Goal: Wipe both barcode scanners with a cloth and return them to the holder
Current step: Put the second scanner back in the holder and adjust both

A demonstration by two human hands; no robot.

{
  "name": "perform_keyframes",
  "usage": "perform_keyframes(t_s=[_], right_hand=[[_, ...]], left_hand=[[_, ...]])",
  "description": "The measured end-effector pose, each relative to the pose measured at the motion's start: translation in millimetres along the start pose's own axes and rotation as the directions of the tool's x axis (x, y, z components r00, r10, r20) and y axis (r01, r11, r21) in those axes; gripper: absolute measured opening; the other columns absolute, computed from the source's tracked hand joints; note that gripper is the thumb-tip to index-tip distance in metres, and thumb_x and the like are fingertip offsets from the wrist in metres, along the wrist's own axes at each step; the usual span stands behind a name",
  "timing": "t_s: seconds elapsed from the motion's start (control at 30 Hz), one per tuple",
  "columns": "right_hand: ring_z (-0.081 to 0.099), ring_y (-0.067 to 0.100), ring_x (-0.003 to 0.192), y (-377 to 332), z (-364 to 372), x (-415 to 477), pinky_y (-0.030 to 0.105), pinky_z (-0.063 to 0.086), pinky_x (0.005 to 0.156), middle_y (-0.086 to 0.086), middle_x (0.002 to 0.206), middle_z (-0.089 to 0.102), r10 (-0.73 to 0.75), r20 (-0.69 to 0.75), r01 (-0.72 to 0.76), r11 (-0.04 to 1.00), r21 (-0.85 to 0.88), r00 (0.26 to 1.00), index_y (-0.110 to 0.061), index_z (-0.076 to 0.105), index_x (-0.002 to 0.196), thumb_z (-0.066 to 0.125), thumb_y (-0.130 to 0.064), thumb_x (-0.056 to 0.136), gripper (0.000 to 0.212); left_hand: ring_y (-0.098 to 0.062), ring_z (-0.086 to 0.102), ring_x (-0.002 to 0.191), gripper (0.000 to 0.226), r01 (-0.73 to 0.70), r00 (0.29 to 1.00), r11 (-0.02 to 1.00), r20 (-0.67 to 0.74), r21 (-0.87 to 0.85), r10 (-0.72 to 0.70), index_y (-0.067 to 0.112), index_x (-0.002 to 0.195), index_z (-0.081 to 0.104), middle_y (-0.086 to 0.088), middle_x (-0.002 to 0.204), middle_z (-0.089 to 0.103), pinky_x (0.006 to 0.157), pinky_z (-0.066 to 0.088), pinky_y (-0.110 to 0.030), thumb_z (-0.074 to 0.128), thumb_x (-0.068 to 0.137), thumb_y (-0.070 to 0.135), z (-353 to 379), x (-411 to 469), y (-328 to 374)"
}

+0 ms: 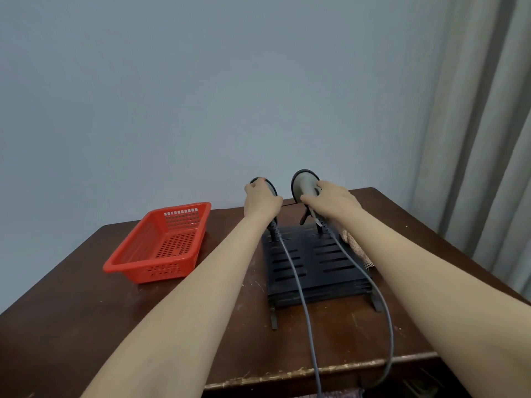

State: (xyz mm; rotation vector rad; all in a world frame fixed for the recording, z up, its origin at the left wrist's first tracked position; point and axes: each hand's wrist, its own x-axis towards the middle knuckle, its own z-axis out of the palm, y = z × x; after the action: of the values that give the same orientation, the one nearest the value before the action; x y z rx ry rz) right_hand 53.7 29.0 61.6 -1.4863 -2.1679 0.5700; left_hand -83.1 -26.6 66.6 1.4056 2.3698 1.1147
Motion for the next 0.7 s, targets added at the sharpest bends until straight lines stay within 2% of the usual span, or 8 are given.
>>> perform_keyframes(t_s=[0.07,0.13,0.3,0.37,0.43,0.57,0.63,0.7], right_hand=[[0.055,0.030,0.095,4,2,4,0.032,0.037,0.067,0.011,0.113,0.061,-0.020,-0.017,0.020,0.999,0.035,1.000,-0.015,0.052,0.104,0.043,-0.036,0.088,0.027],[0.053,0.030,0.089,7,0,6,0.031,0.033,0.059,0.012,0.105,0.061,-0.013,-0.033,0.014,0.999,0.044,0.999,-0.014,0.049,0.092,0.040,-0.031,0.090,0.019],[0.052,0.030,0.087,11,-2,8,0.032,0.035,0.066,0.010,0.096,0.057,-0.007,-0.035,0.009,0.998,0.055,0.999,-0.013,0.047,0.086,0.037,-0.030,0.092,0.021],[0.052,0.030,0.086,7,2,8,0.033,0.035,0.067,0.009,0.092,0.055,-0.019,-0.019,0.020,0.999,0.044,1.000,-0.016,0.043,0.080,0.036,-0.032,0.092,0.021],[0.052,0.030,0.089,4,5,8,0.034,0.036,0.070,0.009,0.094,0.055,-0.015,-0.014,0.016,0.999,0.042,1.000,-0.014,0.045,0.086,0.035,-0.032,0.092,0.021],[0.054,0.032,0.092,6,3,8,0.034,0.038,0.072,0.011,0.098,0.056,0.007,-0.020,-0.005,0.997,0.083,1.000,-0.013,0.045,0.092,0.035,-0.031,0.091,0.020],[0.053,0.031,0.090,6,5,8,0.034,0.037,0.071,0.010,0.098,0.056,0.007,-0.019,-0.005,0.996,0.089,1.000,-0.014,0.045,0.091,0.035,-0.031,0.091,0.020],[0.052,0.031,0.089,4,6,7,0.034,0.037,0.071,0.010,0.096,0.055,0.004,-0.023,-0.002,0.996,0.087,1.000,-0.014,0.044,0.090,0.035,-0.032,0.090,0.019]], left_hand=[[-0.034,0.054,0.113,0.059,0.028,1.000,0.999,0.011,-0.031,-0.028,0.008,0.144,0.030,-0.016,0.147,0.024,0.090,0.047,-0.035,0.053,0.089,0.004,0,0,0],[-0.033,0.053,0.116,0.060,0.037,0.999,0.997,0.008,-0.065,-0.037,0.008,0.145,0.030,-0.015,0.150,0.023,0.091,0.046,-0.033,0.050,0.089,0.000,0,0,0],[-0.028,0.045,0.128,0.056,0.015,1.000,0.994,-0.019,-0.107,-0.017,0.008,0.145,0.033,-0.011,0.154,0.025,0.082,0.035,-0.021,0.048,0.092,0.000,4,-1,3],[-0.028,0.044,0.129,0.054,0.009,1.000,0.993,-0.020,-0.114,-0.011,0.007,0.145,0.033,-0.011,0.154,0.025,0.086,0.036,-0.022,0.048,0.093,0.001,8,0,4],[-0.028,0.045,0.128,0.053,0.026,0.999,0.989,-0.031,-0.147,-0.031,0.006,0.145,0.032,-0.012,0.153,0.025,0.091,0.038,-0.024,0.046,0.094,0.002,9,0,5],[-0.021,0.047,0.100,0.053,0.086,0.995,0.943,-0.015,-0.322,-0.096,0.008,0.144,0.034,-0.010,0.148,0.035,0.069,0.040,-0.020,0.044,0.092,0.005,9,-1,0],[-0.014,0.041,0.094,0.056,0.118,0.991,0.898,-0.004,-0.423,-0.132,0.013,0.146,0.032,-0.007,0.146,0.040,0.057,0.034,-0.018,0.044,0.091,0.007,11,-2,-2],[-0.011,0.041,0.089,0.058,0.126,0.990,0.874,0.005,-0.469,-0.141,0.016,0.148,0.030,-0.005,0.147,0.039,0.052,0.028,-0.015,0.043,0.092,0.009,15,-1,-3]])
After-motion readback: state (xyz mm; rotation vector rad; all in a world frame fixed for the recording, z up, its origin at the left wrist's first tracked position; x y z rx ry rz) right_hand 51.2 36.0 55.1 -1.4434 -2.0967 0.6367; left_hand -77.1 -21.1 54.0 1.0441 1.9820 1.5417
